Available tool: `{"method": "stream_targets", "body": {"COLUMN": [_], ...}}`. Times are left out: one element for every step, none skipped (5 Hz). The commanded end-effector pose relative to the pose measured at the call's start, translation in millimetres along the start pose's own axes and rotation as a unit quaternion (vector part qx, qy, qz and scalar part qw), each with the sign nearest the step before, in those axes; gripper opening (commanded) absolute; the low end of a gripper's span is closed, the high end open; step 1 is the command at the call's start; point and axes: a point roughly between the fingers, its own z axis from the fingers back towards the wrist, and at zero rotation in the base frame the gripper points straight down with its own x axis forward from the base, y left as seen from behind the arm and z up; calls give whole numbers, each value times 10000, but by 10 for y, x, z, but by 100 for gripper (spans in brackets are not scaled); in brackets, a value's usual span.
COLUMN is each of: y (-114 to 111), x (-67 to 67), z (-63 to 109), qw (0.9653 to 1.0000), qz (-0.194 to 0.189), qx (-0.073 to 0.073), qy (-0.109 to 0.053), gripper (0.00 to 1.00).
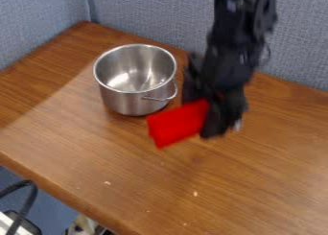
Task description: Put the red object in the metal pot
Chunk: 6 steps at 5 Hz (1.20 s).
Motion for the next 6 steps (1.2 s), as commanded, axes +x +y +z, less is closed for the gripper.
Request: {"method": "stream_targets", "body": {"y": [442,609,444,279,468,503], "x": [9,88,171,232,261,407], "z": [209,146,136,68,54,45], "qw": [9984,9950,9899,9877,9818,9779], "qz": [482,992,1340,1451,1764,1916], "qx": [246,118,-60,-138,-140,-154], "qy": [-173,-69,-460,-567,-691,-820], "gripper": [0,0,0,0,0,0]}}
